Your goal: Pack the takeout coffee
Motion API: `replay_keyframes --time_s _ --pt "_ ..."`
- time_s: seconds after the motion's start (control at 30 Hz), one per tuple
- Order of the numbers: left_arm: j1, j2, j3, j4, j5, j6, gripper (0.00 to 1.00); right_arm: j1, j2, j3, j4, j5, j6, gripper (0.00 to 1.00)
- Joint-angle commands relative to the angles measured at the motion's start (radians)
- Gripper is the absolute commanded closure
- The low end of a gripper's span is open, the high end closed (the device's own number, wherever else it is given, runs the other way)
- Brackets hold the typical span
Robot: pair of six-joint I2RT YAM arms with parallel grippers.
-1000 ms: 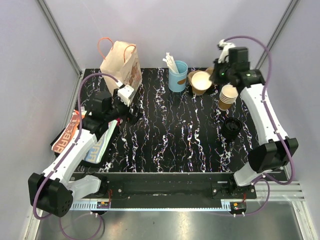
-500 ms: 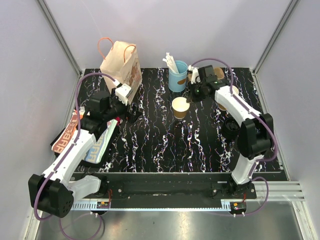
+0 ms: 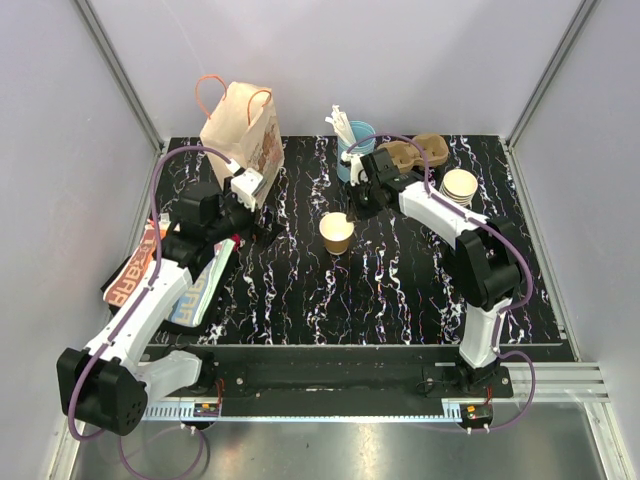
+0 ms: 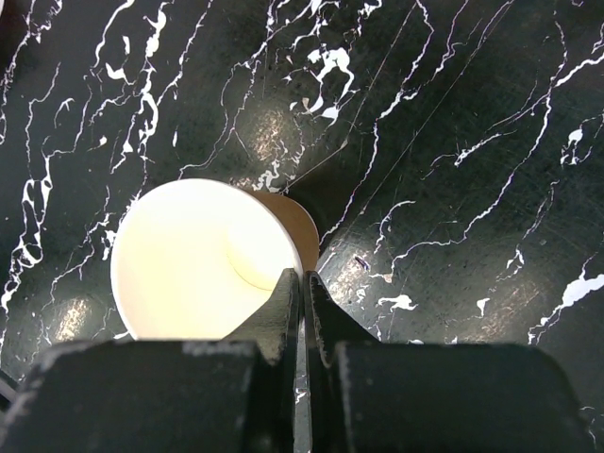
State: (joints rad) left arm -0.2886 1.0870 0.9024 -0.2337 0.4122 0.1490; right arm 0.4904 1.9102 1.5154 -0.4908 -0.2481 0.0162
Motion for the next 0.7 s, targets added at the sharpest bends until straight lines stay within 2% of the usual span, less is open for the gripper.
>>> replay_keyframes --time_s 0.0,0.23,0.37,0.4,0.5,0.6,0.67 --pt "0.005 -0.029 -0.007 0.051 0.028 0.0 0.01 0.011 -0.002 -0.02 0.057 0.015 -0.001 1.0" --pt "0.003 -0.029 -0.007 0.051 0.03 -0.002 0.01 0.017 -0.005 -0.024 0.058 0.012 -0.005 0.92" --pt "0.005 -0.029 -0.008 0.051 0.03 -0.002 0.01 0.017 -0.042 -0.015 0.035 0.021 -0.044 0.71" --pt "0.005 -0.03 -0.008 0.051 0.028 0.0 0.01 0.017 -0.054 -0.009 0.008 0.026 -0.054 0.61" --pt "0.005 -0.032 -0.007 0.051 0.03 -0.002 0.01 0.017 -0.131 0.003 -0.04 0.053 -0.123 0.47" --pt "0.005 -0.033 -0.007 0.051 0.037 0.0 0.01 0.004 -0.229 -0.004 -0.09 0.101 -0.194 0.39" --pt "0.005 -0.036 -0.005 0.047 0.043 0.0 0.01 -0.036 -0.304 -0.018 -0.138 0.104 -0.239 0.38"
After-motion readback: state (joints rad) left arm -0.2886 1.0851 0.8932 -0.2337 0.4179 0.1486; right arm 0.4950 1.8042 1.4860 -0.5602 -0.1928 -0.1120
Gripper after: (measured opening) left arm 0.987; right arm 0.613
